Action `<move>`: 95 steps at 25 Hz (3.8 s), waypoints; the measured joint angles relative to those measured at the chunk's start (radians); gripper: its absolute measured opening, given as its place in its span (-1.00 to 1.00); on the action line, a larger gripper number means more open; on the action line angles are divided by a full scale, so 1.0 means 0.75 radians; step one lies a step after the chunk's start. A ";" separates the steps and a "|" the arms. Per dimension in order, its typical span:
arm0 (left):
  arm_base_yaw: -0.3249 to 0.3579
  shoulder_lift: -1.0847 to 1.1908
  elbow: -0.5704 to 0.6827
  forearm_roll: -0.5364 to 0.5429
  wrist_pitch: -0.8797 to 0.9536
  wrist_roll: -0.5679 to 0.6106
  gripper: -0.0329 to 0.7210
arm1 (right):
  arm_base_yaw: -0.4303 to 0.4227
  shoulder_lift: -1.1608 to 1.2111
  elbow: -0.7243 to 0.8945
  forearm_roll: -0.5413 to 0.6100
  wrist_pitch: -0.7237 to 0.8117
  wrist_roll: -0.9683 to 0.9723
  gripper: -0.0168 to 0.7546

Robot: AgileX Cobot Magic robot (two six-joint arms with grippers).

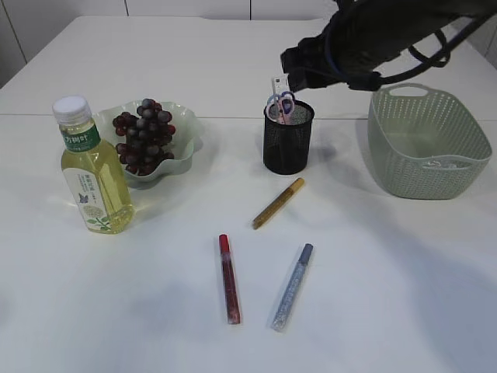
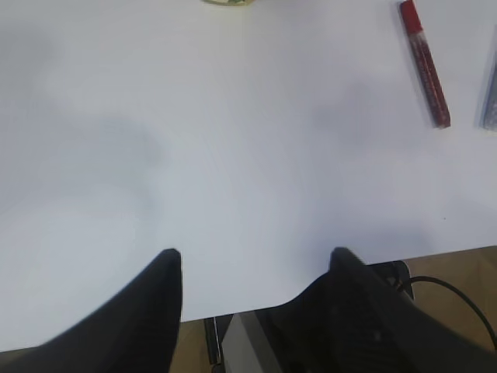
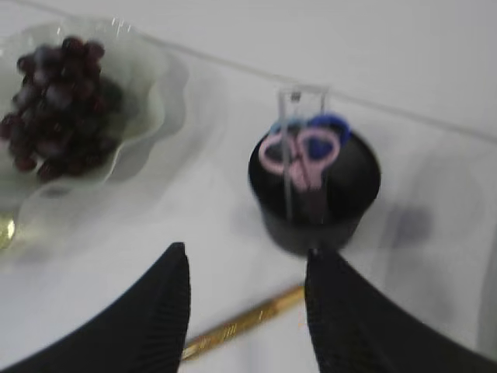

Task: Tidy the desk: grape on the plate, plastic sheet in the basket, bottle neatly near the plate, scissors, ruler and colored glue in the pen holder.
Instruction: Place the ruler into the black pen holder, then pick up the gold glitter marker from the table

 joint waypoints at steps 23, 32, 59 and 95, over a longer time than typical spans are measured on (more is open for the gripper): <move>0.000 0.000 0.000 -0.185 -0.069 0.038 0.24 | 0.000 -0.083 -0.001 -0.133 0.992 0.301 0.04; 0.000 0.033 0.000 -0.327 -0.139 0.177 0.24 | -0.124 -0.083 -0.001 -0.219 0.994 0.314 0.04; -0.422 1.301 -1.206 -0.342 0.055 0.414 0.24 | -0.797 -0.083 -0.001 -0.222 0.994 0.326 -0.15; -0.544 2.135 -1.805 -0.013 -0.150 0.472 0.11 | -0.797 -0.083 -0.001 -0.331 0.994 0.326 -0.18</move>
